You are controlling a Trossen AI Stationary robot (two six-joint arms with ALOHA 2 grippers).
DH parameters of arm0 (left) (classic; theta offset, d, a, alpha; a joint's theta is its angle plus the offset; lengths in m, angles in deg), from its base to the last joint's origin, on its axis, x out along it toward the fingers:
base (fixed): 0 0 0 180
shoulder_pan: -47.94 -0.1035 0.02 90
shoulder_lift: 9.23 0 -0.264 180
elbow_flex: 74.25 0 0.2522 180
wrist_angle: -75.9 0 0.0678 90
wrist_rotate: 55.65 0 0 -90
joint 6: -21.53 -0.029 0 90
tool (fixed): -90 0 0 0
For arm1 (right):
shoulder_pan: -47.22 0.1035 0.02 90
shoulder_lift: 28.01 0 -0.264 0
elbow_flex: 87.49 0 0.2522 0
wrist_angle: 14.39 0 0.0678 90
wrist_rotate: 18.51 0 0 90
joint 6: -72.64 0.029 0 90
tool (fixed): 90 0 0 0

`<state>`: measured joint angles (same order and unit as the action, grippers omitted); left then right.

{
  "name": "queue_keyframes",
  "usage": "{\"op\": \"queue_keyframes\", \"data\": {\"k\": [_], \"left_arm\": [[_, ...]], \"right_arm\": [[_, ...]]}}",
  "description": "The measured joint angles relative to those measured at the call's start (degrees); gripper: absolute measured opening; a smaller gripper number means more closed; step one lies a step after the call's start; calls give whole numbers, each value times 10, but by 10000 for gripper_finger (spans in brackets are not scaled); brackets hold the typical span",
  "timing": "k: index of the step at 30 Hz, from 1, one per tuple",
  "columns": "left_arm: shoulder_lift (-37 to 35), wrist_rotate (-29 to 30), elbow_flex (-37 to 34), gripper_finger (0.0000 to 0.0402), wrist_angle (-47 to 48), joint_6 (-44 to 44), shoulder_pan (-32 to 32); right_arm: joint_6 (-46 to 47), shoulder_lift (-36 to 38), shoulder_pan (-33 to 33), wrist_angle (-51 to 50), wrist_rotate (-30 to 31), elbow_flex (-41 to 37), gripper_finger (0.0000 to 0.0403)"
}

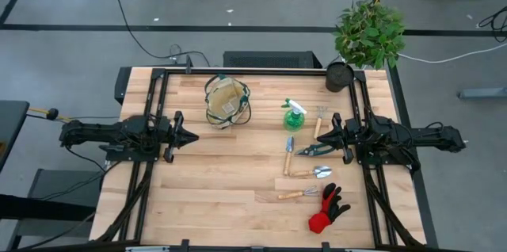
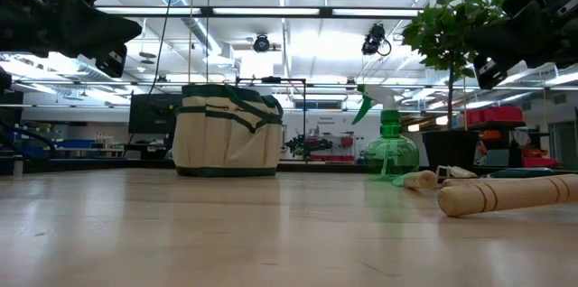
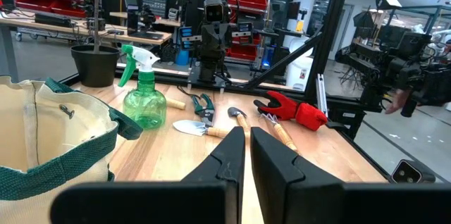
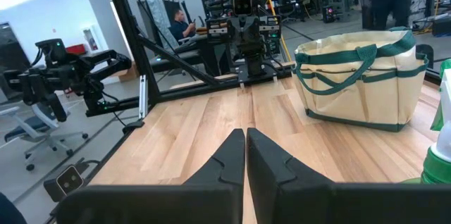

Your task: Pick & Place Garden tools in Gardening bag

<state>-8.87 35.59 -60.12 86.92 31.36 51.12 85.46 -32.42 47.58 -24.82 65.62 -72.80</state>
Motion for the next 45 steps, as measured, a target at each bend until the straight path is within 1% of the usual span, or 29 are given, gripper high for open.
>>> {"op": "queue_keyframes", "data": {"k": [10,15,22,30,40,45], "left_arm": [[0,0,0,32,0,0,0],[0,0,0,32,0,0,0],[0,0,0,32,0,0,0],[0,0,0,32,0,0,0],[0,0,0,32,0,0,0],[0,0,0,32,0,0,0]], "right_arm": [[0,0,0,0,1,0,18],[-1,0,0,0,40,0,18],[3,0,0,1,71,0,18],[-28,0,0,8,70,0,18],[-41,0,0,47,69,0,17],[-63,0,0,47,69,17,4]]}}
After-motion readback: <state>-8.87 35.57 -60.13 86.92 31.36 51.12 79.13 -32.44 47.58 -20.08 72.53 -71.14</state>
